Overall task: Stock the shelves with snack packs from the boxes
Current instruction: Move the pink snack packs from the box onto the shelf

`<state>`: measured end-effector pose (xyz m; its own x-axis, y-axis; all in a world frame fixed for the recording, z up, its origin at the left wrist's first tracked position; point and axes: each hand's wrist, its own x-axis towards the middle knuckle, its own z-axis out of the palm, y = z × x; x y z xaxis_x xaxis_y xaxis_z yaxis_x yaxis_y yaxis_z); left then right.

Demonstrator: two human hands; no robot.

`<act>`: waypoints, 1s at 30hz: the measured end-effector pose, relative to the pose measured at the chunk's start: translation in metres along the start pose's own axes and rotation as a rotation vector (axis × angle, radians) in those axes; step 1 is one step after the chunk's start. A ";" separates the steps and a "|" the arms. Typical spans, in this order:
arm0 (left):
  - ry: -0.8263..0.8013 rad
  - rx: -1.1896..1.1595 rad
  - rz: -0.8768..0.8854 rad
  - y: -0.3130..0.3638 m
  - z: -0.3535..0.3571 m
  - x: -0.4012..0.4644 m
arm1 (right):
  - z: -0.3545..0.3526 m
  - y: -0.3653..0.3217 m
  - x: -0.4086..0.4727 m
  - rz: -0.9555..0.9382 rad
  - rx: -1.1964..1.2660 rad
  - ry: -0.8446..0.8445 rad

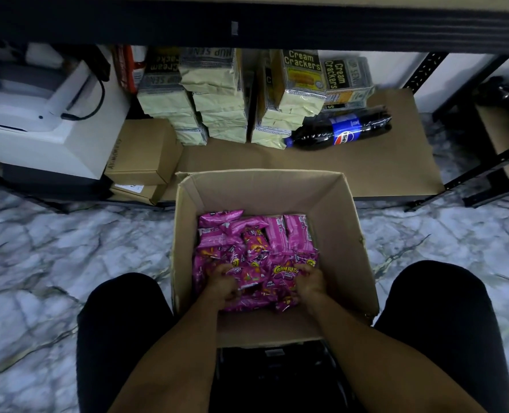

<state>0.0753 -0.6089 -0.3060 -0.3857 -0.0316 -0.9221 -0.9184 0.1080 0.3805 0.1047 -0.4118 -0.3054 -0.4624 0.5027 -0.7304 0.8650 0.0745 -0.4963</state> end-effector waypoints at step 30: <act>-0.041 -0.294 0.411 0.019 -0.043 -0.041 | 0.003 -0.053 -0.029 -0.153 0.274 -0.164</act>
<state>0.0704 -0.6481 -0.2579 -0.7220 -0.0059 -0.6918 -0.6797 -0.1808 0.7109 0.0716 -0.4328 -0.2589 -0.6268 0.3571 -0.6926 0.7093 -0.1065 -0.6968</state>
